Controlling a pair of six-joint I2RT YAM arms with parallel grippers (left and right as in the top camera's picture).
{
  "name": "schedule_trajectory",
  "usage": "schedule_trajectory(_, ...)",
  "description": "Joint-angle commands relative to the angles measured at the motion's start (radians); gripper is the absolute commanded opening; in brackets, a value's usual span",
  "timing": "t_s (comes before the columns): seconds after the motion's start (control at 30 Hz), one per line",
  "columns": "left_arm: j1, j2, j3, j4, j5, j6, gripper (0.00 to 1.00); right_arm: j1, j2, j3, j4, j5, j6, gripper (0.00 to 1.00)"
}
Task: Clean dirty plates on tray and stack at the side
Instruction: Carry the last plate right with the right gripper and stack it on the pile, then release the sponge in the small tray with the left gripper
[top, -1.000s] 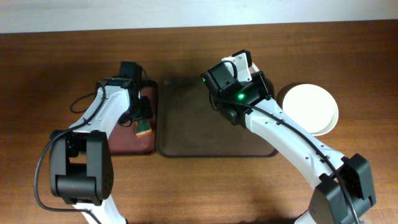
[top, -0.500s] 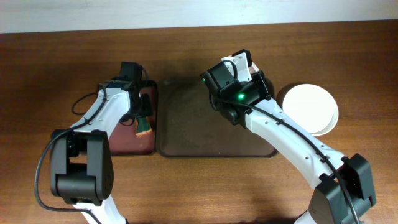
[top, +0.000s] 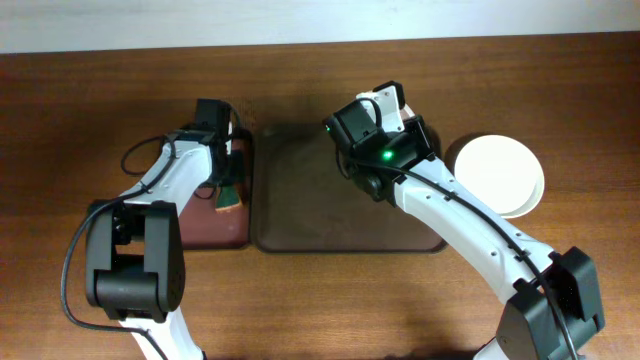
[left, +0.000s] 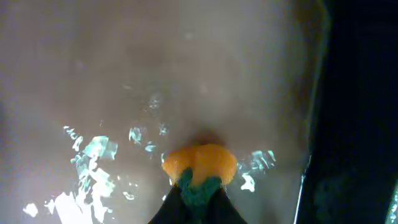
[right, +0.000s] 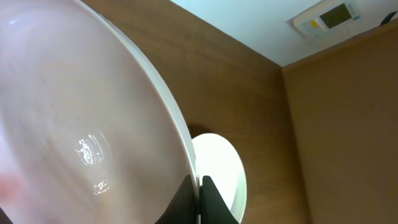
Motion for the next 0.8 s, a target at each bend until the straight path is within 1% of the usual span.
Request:
schedule_trajectory(0.0,0.002,0.002,0.074,-0.047,-0.003,0.079,0.63,0.003,-0.032,0.020,0.000,-0.008,0.049,0.04)
schedule_trajectory(0.03,0.002,-0.006,0.089,-0.066,-0.003,0.079,0.65,0.002,-0.032,0.020,0.000,0.029,0.069,0.04)
schedule_trajectory(0.07,0.002,-0.021,0.102,-0.092,0.002,0.079,0.66,-0.013,-0.035,0.020,-0.005,0.080,0.137,0.04)
schedule_trajectory(0.1,0.002,-0.034,0.105,-0.114,0.008,0.079,0.69,-0.034,-0.039,0.020,-0.018,0.084,0.200,0.04)
schedule_trajectory(0.13,0.002,-0.041,0.105,-0.141,0.039,0.079,0.75,-0.078,-0.043,0.020,-0.046,0.042,0.307,0.04)
schedule_trajectory(0.17,0.002,-0.042,0.105,-0.174,0.078,0.078,0.75,-0.153,-0.045,0.020,-0.079,-0.099,0.372,0.04)
schedule_trajectory(0.2,0.002,-0.042,0.105,-0.204,0.101,0.078,0.76,-0.218,-0.045,0.020,-0.092,-0.226,0.375,0.04)
schedule_trajectory(0.23,0.002,-0.042,0.105,-0.220,0.107,0.078,0.76,-0.341,-0.045,0.020,-0.102,-0.425,0.374,0.04)
schedule_trajectory(0.3,0.002,-0.042,0.104,-0.222,0.106,0.078,0.76,-0.523,-0.045,0.020,-0.115,-0.676,0.374,0.04)
schedule_trajectory(0.37,0.002,-0.042,0.104,-0.222,0.106,0.078,0.76,-0.722,-0.045,0.019,-0.150,-0.845,0.373,0.04)
schedule_trajectory(0.43,0.002,-0.042,0.104,-0.222,0.106,0.078,0.76,-0.864,-0.040,0.015,-0.192,-0.869,0.366,0.04)
schedule_trajectory(0.47,0.002,-0.042,0.105,-0.222,0.106,0.078,0.76,-0.908,-0.039,0.003,-0.197,-0.869,0.366,0.04)
schedule_trajectory(0.5,0.002,-0.042,0.105,-0.222,0.106,0.078,0.76,-0.990,-0.039,-0.033,-0.193,-0.870,0.367,0.04)
schedule_trajectory(0.53,0.002,-0.042,0.105,-0.222,0.106,0.079,0.77,-1.034,-0.039,-0.064,-0.182,-0.870,0.366,0.04)
schedule_trajectory(0.63,0.002,-0.042,0.104,-0.222,0.106,0.078,0.77,-1.056,-0.035,-0.116,-0.142,-0.871,0.341,0.05)
schedule_trajectory(0.67,0.002,-0.042,0.104,-0.222,0.106,0.078,0.77,-1.055,-0.035,-0.116,-0.128,-0.888,0.340,0.11)
schedule_trajectory(0.7,0.002,-0.042,0.105,-0.222,0.106,0.078,0.78,-1.055,-0.035,-0.116,-0.111,-0.921,0.326,0.14)
schedule_trajectory(0.73,0.002,-0.042,0.105,-0.222,0.106,0.078,0.80,-1.055,-0.035,-0.116,-0.090,-0.983,0.288,0.37)
schedule_trajectory(0.77,0.002,-0.043,0.105,-0.221,0.106,0.078,0.82,-1.055,-0.035,-0.116,-0.087,-1.011,0.286,0.59)
